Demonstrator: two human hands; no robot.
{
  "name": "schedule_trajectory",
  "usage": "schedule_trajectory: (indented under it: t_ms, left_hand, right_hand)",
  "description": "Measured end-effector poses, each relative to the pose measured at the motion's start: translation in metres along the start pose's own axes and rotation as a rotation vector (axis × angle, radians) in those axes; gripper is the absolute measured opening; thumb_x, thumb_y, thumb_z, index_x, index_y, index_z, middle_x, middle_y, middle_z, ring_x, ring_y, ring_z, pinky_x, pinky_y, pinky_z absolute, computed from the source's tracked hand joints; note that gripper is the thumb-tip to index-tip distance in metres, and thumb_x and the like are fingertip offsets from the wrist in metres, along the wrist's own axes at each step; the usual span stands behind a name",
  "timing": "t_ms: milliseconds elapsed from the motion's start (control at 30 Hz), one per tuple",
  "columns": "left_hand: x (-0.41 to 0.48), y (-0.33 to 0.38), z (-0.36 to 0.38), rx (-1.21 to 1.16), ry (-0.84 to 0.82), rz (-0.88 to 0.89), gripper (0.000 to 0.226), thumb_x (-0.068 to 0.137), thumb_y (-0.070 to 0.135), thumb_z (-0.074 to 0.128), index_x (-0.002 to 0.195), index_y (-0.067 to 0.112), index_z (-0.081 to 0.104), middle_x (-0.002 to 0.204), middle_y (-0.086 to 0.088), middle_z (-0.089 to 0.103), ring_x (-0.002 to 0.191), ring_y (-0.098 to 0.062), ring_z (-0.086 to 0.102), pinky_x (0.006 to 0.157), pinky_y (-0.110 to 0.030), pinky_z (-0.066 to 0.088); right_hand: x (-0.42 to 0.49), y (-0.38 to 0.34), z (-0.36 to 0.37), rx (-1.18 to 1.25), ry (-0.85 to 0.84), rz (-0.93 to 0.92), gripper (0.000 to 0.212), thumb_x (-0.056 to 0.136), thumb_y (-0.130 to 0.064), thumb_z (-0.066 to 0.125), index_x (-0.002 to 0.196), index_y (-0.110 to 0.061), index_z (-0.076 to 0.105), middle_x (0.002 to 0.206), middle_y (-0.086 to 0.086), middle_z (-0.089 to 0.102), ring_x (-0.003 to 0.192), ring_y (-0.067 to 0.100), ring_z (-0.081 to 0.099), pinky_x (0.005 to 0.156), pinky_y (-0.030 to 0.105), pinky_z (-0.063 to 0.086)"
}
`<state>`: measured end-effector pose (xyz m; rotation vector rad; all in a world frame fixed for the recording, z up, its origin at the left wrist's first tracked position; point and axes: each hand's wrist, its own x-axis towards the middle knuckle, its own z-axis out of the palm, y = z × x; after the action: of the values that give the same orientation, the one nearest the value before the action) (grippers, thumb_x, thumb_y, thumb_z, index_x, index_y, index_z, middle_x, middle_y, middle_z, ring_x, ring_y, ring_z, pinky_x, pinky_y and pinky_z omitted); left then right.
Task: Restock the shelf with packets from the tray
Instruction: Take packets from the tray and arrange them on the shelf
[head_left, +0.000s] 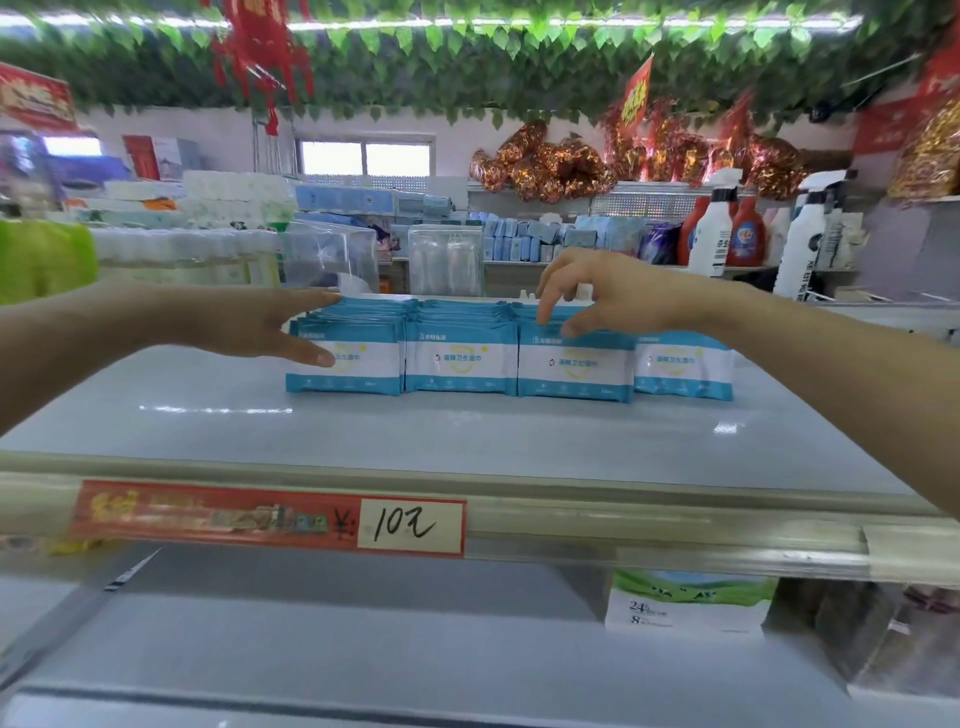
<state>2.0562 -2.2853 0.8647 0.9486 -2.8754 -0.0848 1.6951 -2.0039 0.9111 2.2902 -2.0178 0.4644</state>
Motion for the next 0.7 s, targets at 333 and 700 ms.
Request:
schedule_trajectory:
  t_ms: [333, 700]
  left_hand:
    - [-0.097, 0.009, -0.022, -0.027, 0.042, -0.16, 0.104, 0.079, 0.075, 0.07, 0.162, 0.045, 0.015, 0.17, 0.013, 0.02, 0.155, -0.014, 0.024, 0.127, -0.04, 0.02]
    - [-0.15, -0.015, -0.023, 0.025, -0.021, -0.203, 0.104, 0.085, 0.069, 0.061, 0.166, 0.031, 0.009, 0.172, 0.015, 0.008, 0.157, -0.011, 0.015, 0.123, -0.027, 0.01]
  right_hand:
    - [0.105, -0.116, 0.065, 0.004, -0.044, -0.287, 0.031, 0.1, -0.026, 0.066, 0.13, -0.031, 0.064, 0.129, -0.009, 0.055, 0.113, 0.008, 0.055, 0.095, 0.023, 0.044]
    - [0.15, -0.149, 0.087, -0.097, -0.15, -0.315, 0.022, 0.094, -0.014, 0.07, 0.11, -0.028, 0.074, 0.106, -0.019, 0.056, 0.096, 0.005, 0.055, 0.084, 0.021, 0.041]
